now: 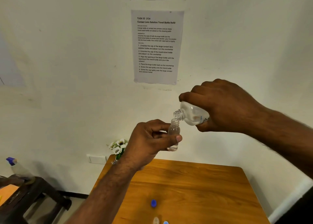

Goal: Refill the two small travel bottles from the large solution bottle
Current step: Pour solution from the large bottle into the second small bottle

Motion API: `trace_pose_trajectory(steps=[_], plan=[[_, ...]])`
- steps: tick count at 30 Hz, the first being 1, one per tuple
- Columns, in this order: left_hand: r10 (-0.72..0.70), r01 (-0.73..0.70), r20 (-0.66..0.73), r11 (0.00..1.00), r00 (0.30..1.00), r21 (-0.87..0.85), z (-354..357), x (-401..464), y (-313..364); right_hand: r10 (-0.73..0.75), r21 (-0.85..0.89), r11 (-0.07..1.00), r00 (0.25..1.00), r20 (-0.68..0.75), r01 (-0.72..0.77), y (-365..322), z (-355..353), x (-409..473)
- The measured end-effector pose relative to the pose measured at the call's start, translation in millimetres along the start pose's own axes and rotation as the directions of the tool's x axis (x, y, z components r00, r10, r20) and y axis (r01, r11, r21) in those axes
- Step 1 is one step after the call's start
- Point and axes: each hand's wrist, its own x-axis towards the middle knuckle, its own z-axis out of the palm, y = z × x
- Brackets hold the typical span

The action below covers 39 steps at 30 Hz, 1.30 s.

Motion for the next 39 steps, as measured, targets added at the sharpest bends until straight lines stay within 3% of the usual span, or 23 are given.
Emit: trace_pose_trajectory(steps=[9,16,20,27,33,39], plan=[[0.009,-0.009,0.007,1.000,1.000,0.011,-0.1,-0.9,-6.3,0.034,0.059,0.998,0.999,-0.023,-0.032,-1.6,11.6,-6.7],[-0.015,0.016,0.007,0.999,1.000,-0.029,4.4,-5.0,-25.4,0.200,0.313,0.932,0.980,-0.019,-0.184,-21.5,42.4,-28.2],[-0.015,0.015,0.011,1.000,1.000,-0.001,8.2,-8.9,-43.8,0.353,0.514,0.795,0.935,0.040,-0.322,-40.9,67.1,-47.7],[-0.025,0.024,0.003,0.983,1.000,0.180,18.1,-26.6,-87.9,0.505,0.770,0.459,0.843,0.185,-0.444,-70.5,121.5,-84.9],[-0.169,0.171,-0.027,0.957,0.985,0.236,30.1,-52.0,-146.1,0.574,0.838,0.273,0.779,0.252,-0.472,-90.2,156.9,-125.2],[-0.372,0.354,-0.011,0.871,0.928,0.341,48.4,-91.0,-220.5,0.566,0.792,0.124,0.698,0.439,-0.598,-108.4,196.7,-169.0]])
